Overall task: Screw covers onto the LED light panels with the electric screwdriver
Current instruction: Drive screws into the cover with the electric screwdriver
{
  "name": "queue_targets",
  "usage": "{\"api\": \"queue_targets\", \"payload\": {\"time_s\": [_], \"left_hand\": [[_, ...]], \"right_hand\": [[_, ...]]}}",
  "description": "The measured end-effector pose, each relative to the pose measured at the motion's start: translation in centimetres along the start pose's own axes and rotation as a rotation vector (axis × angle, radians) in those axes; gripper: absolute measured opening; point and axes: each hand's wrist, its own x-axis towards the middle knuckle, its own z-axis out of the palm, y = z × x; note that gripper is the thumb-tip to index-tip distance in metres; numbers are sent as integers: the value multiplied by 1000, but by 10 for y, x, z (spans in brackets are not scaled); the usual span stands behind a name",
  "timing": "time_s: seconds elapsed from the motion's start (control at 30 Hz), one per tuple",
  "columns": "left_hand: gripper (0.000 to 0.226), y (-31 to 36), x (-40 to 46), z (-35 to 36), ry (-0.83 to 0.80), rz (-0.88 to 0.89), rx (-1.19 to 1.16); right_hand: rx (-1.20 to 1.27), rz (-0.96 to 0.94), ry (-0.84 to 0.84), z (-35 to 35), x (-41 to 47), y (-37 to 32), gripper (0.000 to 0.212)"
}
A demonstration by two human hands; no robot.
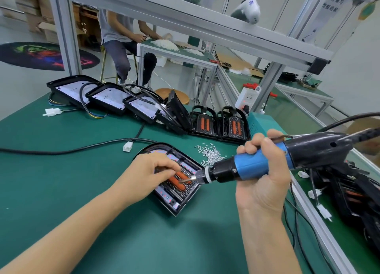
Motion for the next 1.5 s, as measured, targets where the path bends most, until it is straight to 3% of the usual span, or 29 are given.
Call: {"api": "queue_targets", "payload": {"time_s": [0.13,0.27,0.43,0.8,1.03,1.13,1.27,1.5], "left_hand": [[15,-7,-9,13,63,97,164],[13,-7,-10,31,241,181,341],[10,0,-7,40,313,183,392],[13,-2,-6,38,270,106,340],[14,13,26,22,240,109,235],[15,21,57,22,158,90,229],[15,24,107,35,-108,44,414],[8,15,148,56,-411,-16,631]], "right_hand": [[-87,40,-91,-3,-9,8,18],[-219,27,-136,-1,-15,13,24],[-273,42,-144,-1,-16,16,30],[-345,-3,-157,-6,-18,21,28],[-113,-60,-11,-17,-2,9,20],[-78,-171,100,-23,16,-5,20],[-79,-287,258,-29,43,-11,23],[-112,-205,396,-46,72,17,27]]}}
